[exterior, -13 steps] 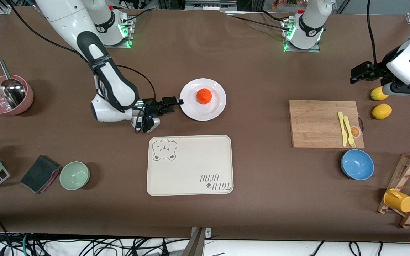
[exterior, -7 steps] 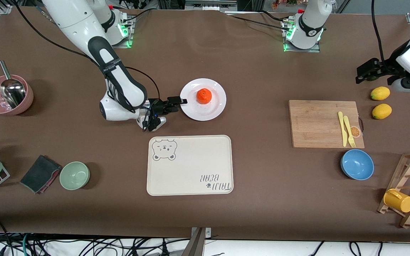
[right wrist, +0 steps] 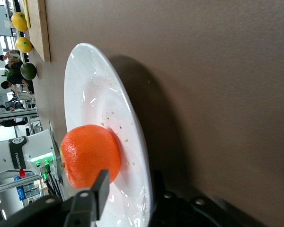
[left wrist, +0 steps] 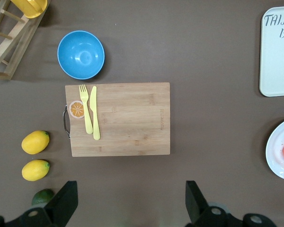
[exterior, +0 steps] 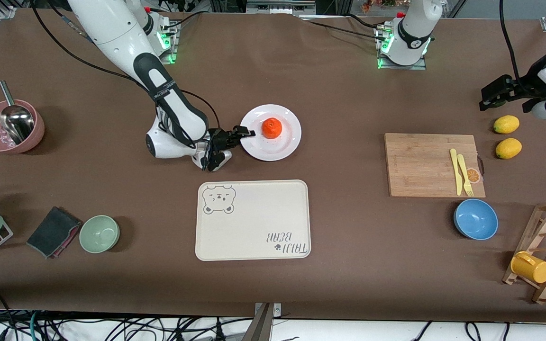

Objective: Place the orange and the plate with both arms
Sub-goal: 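Raise the left gripper away while the right gripper reaches the plate rim, then grip the plate rim with the right gripper and slide it onto the tray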

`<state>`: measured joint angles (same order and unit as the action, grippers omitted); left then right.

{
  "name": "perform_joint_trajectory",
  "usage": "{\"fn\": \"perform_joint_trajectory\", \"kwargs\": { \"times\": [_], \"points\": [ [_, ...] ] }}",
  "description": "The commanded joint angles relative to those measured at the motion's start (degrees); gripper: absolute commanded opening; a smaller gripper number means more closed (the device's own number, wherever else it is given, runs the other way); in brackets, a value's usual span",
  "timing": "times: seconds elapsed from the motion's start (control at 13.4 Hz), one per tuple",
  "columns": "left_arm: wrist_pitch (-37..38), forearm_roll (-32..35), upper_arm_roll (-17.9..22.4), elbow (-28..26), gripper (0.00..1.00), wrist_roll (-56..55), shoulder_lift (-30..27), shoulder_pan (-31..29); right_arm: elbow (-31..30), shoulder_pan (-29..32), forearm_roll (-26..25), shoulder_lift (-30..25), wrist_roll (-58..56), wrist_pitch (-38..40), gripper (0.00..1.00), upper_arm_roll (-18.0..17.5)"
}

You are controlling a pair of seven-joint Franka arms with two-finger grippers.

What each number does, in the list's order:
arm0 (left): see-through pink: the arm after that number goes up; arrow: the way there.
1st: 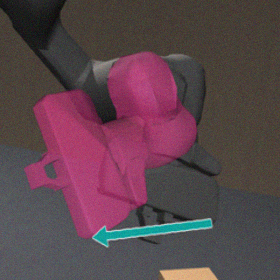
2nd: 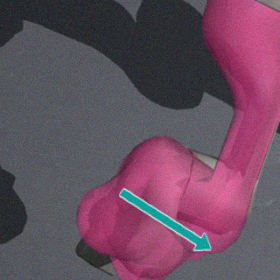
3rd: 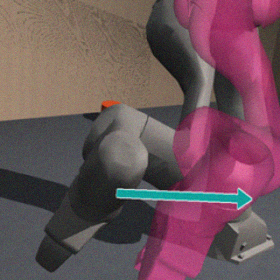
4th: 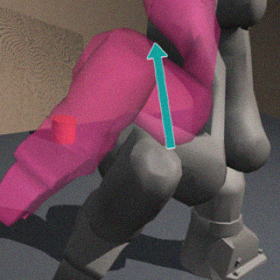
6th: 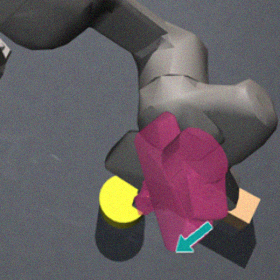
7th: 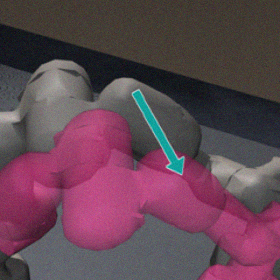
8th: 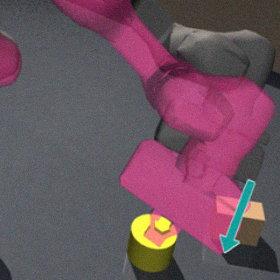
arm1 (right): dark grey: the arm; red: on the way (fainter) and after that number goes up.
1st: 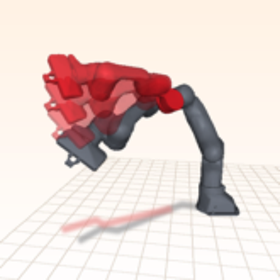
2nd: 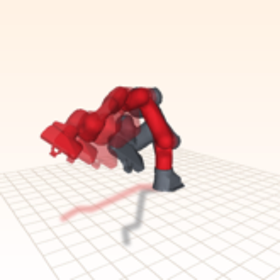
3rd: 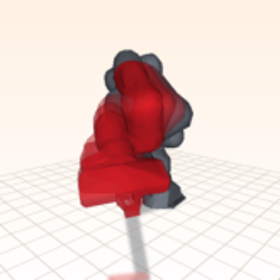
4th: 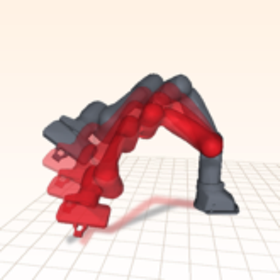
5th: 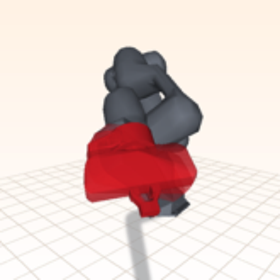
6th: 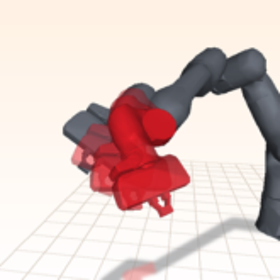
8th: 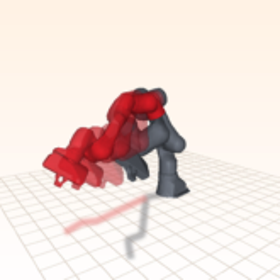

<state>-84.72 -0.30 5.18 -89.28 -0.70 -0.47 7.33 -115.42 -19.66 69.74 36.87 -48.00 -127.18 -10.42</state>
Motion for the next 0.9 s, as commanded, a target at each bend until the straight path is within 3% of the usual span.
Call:
{"fn": "perform_joint_trajectory", "kwargs": {
  "times": [0.0, 0.07, 0.15, 0.45, 0.82],
  "points": [
    [0.6, 0.74, -0.35, 1.57, 1.0, 0.96, 0.39, 0.23, 0.28, -0.2, 1.45, 0.22, -1.75, -0.52, 0.1, -0.04],
    [0.6, 0.74, -0.35, 1.57, 1.0, 0.96, 0.39, 0.32, 0.37, -0.11, 1.45, 0.22, -1.75, -0.26, 0.02, 0.05],
    [0.6, 0.74, -0.43, 1.57, 1.0, 0.88, 0.39, 0.32, 0.37, -0.11, 1.45, 0.22, -1.75, -0.08, 0.0, 0.05],
    [0.69, 0.65, -0.7, 0.78, 1.0, 0.96, -0.31, -0.29, 1.68, 0.41, 1.45, -0.04, -1.22, 0.09, 0.0, 0.05],
    [0.87, -0.67, -6.49, -2.91, 1.0, 0.79, -3.56, -5.92, 10.45, 5.58, 0.49, 1.62, 4.92, 4.56, 0.0, 1.62]
  ]
}}
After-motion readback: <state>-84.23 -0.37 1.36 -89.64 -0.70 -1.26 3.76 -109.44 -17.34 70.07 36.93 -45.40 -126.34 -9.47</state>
